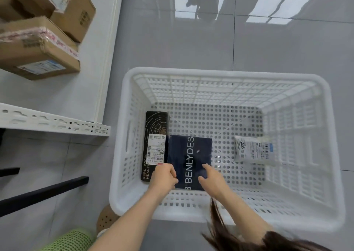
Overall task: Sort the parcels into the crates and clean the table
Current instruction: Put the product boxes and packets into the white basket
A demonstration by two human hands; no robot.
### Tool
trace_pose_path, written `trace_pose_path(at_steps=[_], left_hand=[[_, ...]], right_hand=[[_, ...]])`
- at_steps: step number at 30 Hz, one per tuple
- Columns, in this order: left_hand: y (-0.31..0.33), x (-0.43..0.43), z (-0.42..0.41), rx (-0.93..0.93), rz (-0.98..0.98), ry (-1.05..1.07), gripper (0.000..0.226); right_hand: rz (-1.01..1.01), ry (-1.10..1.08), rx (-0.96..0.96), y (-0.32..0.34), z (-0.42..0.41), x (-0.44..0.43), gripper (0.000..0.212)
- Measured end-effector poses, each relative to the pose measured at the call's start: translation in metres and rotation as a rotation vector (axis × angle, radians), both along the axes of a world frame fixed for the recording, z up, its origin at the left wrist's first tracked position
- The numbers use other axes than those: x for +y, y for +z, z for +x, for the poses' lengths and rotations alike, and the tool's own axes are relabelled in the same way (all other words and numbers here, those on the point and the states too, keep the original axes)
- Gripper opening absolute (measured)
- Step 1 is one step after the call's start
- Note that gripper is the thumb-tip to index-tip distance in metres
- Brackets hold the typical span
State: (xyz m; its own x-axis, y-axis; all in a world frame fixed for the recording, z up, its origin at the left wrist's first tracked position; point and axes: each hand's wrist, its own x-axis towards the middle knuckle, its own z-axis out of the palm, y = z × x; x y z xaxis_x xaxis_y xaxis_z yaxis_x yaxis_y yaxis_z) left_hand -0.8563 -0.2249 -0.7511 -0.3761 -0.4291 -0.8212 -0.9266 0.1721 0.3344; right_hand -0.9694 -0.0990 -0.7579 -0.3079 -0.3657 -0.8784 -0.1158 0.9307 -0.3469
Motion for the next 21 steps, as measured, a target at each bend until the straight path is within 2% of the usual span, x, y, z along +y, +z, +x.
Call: trace_pose_path(at_steps=[2,4,6,8,14,15,19,21], left_hand=[[0.029,-0.012,-0.009,0.074,-0.075,0.035,0.017],[0.054,-0.022,-0.016,0.152,-0.047,0.104,0.025],[0.072,-0.028,-0.018,0.199,0.048,0.020,0.068],[0.096,-0.032,-0.016,0.179,0.070,-0.134,0.092],[0.192,-0.033,-0.020,0.078,-0.102,-0.383,0.087],[0.217,-0.033,-0.021,0.082,-0.102,-0.345,0.086],[0.298,-0.044,-0.034,0.285,-0.081,-0.044,0.081],[0.353,-0.040,-0.034,0.365,-0.156,0.076,0.072]], right_hand=[[-0.042,-0.019,0.024,0.034,-0.011,-0.015,0.053],[-0.067,0.017,0.044,0.067,-0.018,-0.028,0.049],[-0.091,0.019,0.040,0.097,-0.021,-0.035,0.047],[-0.119,0.016,0.037,0.130,-0.021,-0.039,0.047],[-0.194,0.160,0.072,0.222,-0.026,-0.037,0.054],[-0.208,0.214,0.079,0.243,-0.030,-0.039,0.056],[-0.329,0.350,0.145,0.311,-0.053,-0.073,0.061],[-0.417,0.433,0.193,0.356,-0.058,-0.093,0.061]])
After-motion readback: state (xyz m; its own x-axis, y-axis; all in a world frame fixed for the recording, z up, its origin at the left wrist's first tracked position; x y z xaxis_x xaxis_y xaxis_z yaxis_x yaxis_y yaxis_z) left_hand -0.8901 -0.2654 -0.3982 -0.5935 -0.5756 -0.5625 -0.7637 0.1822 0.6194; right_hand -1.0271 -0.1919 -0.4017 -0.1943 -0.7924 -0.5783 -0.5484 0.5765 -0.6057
